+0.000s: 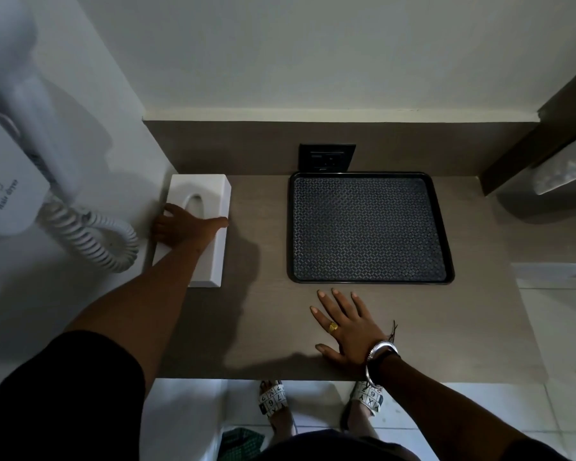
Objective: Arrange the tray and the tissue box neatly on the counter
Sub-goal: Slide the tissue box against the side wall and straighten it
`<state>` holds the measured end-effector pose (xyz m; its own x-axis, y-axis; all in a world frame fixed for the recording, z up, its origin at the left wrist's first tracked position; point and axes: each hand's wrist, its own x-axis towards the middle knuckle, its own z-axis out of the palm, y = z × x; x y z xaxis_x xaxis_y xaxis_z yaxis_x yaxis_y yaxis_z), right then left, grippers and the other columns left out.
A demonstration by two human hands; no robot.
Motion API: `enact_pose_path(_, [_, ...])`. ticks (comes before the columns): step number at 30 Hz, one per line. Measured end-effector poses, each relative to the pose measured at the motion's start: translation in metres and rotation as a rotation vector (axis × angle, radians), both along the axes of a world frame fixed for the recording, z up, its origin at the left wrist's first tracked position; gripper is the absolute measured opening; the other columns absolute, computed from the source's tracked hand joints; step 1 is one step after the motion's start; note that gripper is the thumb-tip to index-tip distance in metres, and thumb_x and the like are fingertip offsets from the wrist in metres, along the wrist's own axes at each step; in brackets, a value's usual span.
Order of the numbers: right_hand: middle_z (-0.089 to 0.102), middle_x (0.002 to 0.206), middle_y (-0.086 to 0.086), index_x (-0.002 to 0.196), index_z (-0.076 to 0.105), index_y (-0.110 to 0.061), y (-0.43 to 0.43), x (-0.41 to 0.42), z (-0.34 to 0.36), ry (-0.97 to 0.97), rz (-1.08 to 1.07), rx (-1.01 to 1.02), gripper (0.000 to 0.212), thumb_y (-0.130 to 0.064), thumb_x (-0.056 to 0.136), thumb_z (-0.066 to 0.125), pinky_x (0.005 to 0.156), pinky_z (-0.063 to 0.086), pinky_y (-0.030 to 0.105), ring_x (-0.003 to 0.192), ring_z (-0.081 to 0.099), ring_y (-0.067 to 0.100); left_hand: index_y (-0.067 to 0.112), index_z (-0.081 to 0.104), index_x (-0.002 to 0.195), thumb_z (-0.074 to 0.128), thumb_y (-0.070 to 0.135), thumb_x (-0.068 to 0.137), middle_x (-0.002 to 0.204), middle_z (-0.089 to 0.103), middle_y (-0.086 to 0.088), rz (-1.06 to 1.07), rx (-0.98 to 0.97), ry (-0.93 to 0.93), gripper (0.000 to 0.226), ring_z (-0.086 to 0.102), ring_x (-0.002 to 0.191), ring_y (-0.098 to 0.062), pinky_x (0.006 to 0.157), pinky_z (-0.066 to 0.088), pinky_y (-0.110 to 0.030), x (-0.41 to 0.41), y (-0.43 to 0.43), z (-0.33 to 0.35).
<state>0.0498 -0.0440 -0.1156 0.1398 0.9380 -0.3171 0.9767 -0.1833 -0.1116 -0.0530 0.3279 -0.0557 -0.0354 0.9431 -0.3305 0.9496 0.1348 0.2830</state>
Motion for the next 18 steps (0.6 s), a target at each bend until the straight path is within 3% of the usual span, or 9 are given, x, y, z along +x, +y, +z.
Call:
enact_pose_path(5, [0.032, 0.157, 0.010, 0.149, 0.037, -0.025, 0.001, 0.000, 0.002, 0.004, -0.014, -0.012, 0.076, -0.068, 0.086, 0.039, 0.110, 0.027, 0.060, 0.142, 0.033, 0.037, 0.010, 0.002, 0.156, 0.059, 0.082, 0.066, 0.160, 0.013, -0.027, -0.122, 0.114, -0.044, 0.128, 0.015, 0.148, -0.046, 0.121, 0.012, -0.058, -0.012, -0.015, -0.011])
enact_pose_path(9, [0.031, 0.158, 0.011, 0.149, 0.035, -0.025, 0.000, 0.000, 0.002, 0.019, -0.015, -0.021, 0.076, -0.067, 0.086, 0.040, 0.111, 0.026, 0.061, 0.142, 0.032, 0.038, 0.012, 0.010, 0.156, 0.022, 0.085, 0.079, 0.163, 0.012, -0.021, -0.462, 0.341, -0.025, 0.106, 0.013, 0.150, -0.040, 0.121, 0.007, -0.054, -0.036, -0.041, -0.019])
enact_pose_path(12, [0.030, 0.158, 0.011, 0.150, 0.033, -0.024, 0.000, 0.000, 0.001, 0.020, -0.014, -0.023, 0.076, -0.066, 0.086, 0.041, 0.111, 0.027, 0.062, 0.143, 0.031, 0.038, 0.013, 0.015, 0.156, 0.015, 0.083, 0.080, 0.163, 0.015, -0.019, -0.709, 0.440, 0.082, 0.104, 0.016, 0.150, -0.039, 0.121, 0.009, -0.054, -0.060, -0.047, -0.028])
enact_pose_path(18, [0.028, 0.159, 0.011, 0.150, 0.031, -0.025, 0.000, 0.000, 0.000, 0.025, -0.021, -0.046, 0.076, -0.067, 0.088, 0.039, 0.112, 0.025, 0.061, 0.143, 0.029, 0.038, 0.014, 0.012, 0.156, 0.012, 0.084, 0.080, 0.163, 0.016, -0.018, -0.716, 0.407, 0.106, 0.103, 0.018, 0.150, -0.039, 0.121, 0.012, -0.056, -0.060, -0.039, -0.025])
